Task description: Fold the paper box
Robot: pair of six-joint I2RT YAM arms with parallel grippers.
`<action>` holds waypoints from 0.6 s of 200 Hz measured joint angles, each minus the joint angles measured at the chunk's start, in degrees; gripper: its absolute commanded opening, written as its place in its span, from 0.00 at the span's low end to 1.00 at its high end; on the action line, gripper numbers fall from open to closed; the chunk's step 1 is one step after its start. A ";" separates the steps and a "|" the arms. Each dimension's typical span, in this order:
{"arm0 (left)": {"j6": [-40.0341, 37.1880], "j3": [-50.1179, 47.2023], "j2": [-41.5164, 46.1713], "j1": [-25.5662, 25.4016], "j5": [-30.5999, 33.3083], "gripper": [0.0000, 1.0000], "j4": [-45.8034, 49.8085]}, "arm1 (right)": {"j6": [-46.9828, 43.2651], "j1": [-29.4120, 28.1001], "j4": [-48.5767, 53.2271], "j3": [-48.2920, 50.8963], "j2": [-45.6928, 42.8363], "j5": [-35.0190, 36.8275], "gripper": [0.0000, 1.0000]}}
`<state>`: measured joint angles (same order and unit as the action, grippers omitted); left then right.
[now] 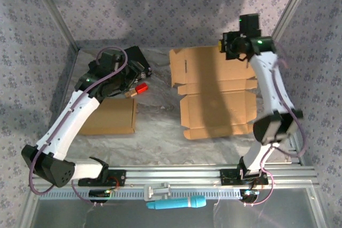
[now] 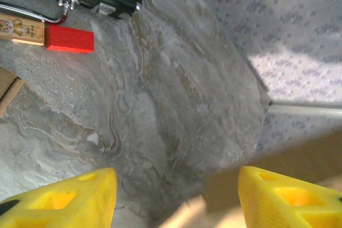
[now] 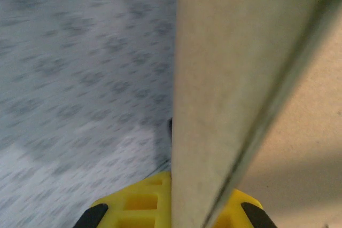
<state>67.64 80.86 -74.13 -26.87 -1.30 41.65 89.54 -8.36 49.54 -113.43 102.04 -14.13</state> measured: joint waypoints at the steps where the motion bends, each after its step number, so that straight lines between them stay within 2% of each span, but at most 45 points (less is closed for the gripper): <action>1: -0.13 0.00 -0.04 0.00 -0.04 0.60 0.02 | 0.02 -0.02 -0.02 0.00 0.26 -0.09 0.00; 24: -2.19 0.07 -1.09 0.00 -2.67 0.59 0.02 | -1.73 -1.86 -0.74 0.76 6.01 -1.38 0.00; 57: -2.12 2.01 -4.96 -0.61 -5.44 0.59 -3.41 | -2.54 -4.68 -6.25 6.69 4.79 -2.86 0.00; 120: -0.94 18.53 -21.64 -5.35 -7.08 0.62 -5.95 | -3.26 -5.44 -11.80 11.21 4.33 -3.72 0.00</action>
<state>66.70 99.39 -95.77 -32.23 -8.38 35.70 86.28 -13.80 37.74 -102.21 106.37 -17.85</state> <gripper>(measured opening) 0.619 0.063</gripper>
